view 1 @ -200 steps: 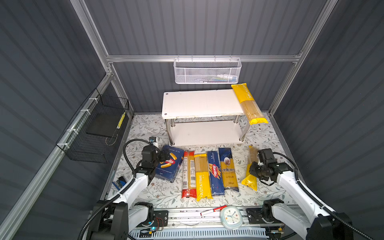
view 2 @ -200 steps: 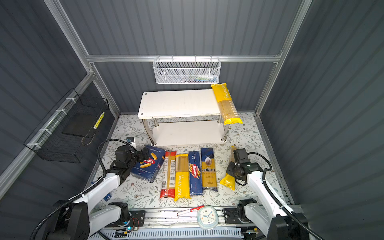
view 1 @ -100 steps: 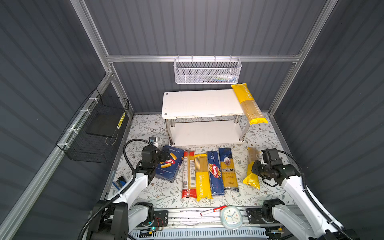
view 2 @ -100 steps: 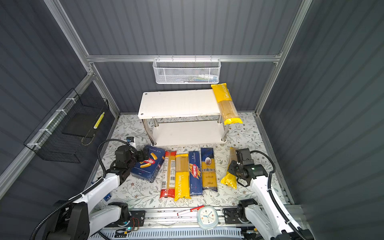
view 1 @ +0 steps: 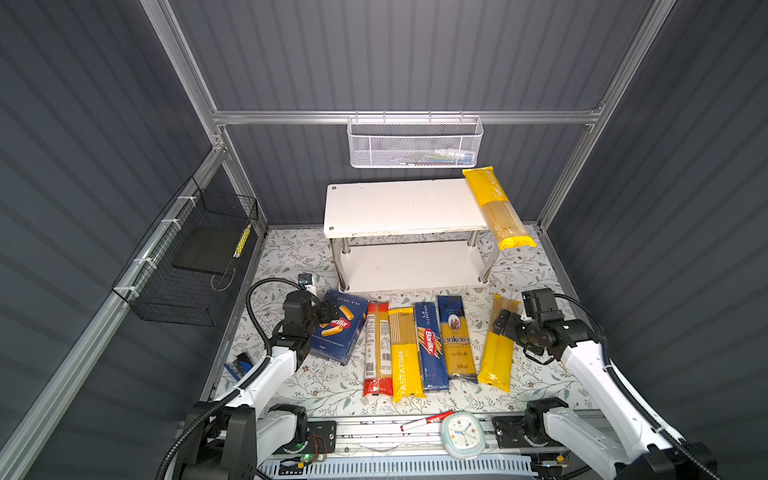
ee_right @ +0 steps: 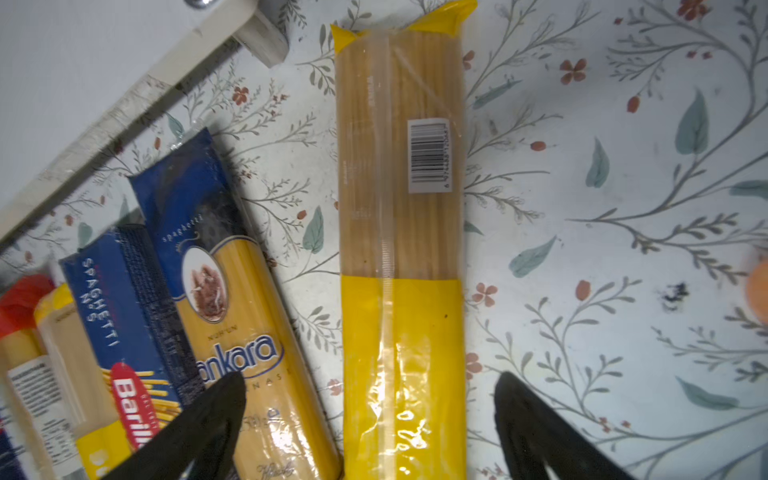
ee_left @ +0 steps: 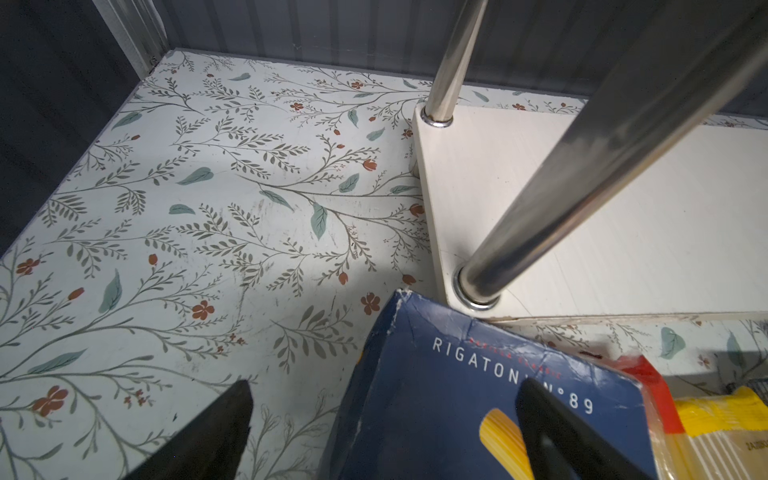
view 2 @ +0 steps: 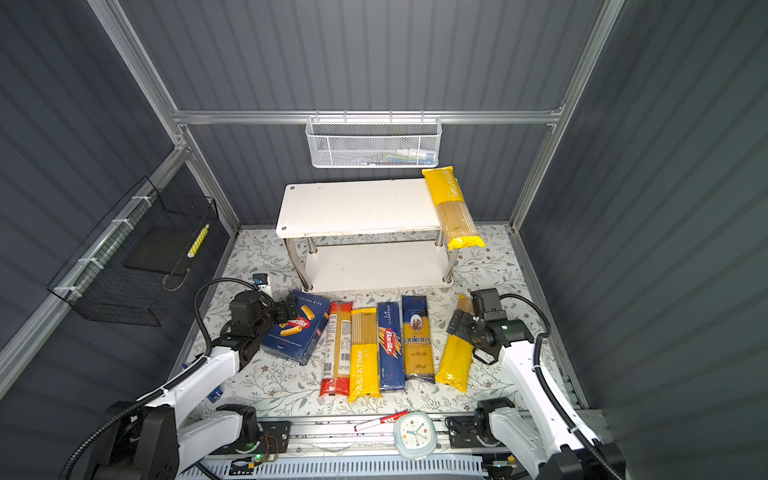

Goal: Place and organize the pasta boxes and bags onto the shelf

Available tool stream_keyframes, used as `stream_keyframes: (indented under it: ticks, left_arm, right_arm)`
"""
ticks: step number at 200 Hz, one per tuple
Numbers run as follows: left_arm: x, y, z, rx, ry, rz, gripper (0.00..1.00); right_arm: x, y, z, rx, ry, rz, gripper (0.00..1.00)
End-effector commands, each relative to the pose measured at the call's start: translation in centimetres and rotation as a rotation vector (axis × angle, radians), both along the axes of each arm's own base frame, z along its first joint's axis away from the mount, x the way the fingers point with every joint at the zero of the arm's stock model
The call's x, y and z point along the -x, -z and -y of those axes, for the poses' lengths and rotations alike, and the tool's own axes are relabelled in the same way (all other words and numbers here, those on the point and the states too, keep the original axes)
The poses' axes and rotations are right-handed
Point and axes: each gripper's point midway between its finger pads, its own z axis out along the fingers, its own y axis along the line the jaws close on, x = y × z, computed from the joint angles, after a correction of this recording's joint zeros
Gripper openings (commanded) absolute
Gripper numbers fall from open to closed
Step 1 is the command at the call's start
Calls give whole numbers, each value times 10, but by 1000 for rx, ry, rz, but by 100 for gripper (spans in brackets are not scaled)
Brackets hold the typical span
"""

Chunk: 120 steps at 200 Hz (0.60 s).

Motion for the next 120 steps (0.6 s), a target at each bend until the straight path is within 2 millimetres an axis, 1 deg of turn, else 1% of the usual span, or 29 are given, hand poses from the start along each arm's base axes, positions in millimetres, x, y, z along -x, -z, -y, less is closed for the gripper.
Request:
stream_keyframes:
  ticks: [1, 28, 31, 40, 79, 120]
  left_arm:
    - [0, -4, 0, -12, 0, 14, 100]
    - [1, -4, 0, -12, 1, 16, 99]
    - [1, -4, 0, -11, 0, 17, 99]
    - [1, -4, 0, -10, 1, 18, 100]
    - [0, -4, 1, -12, 5, 15, 100]
    - [0, -4, 1, -11, 5, 14, 99]
  right_arm:
    - [3, 16, 6, 36, 17, -60, 99]
    - [-5, 29, 2, 32, -6, -99, 99]
    - [-5, 36, 2, 37, -8, -127, 99]
    - [-7, 41, 3, 48, -15, -151, 99]
    - [-15, 52, 6, 94, -48, -199, 99]
    - [-19, 64, 2, 84, -63, -231, 99]
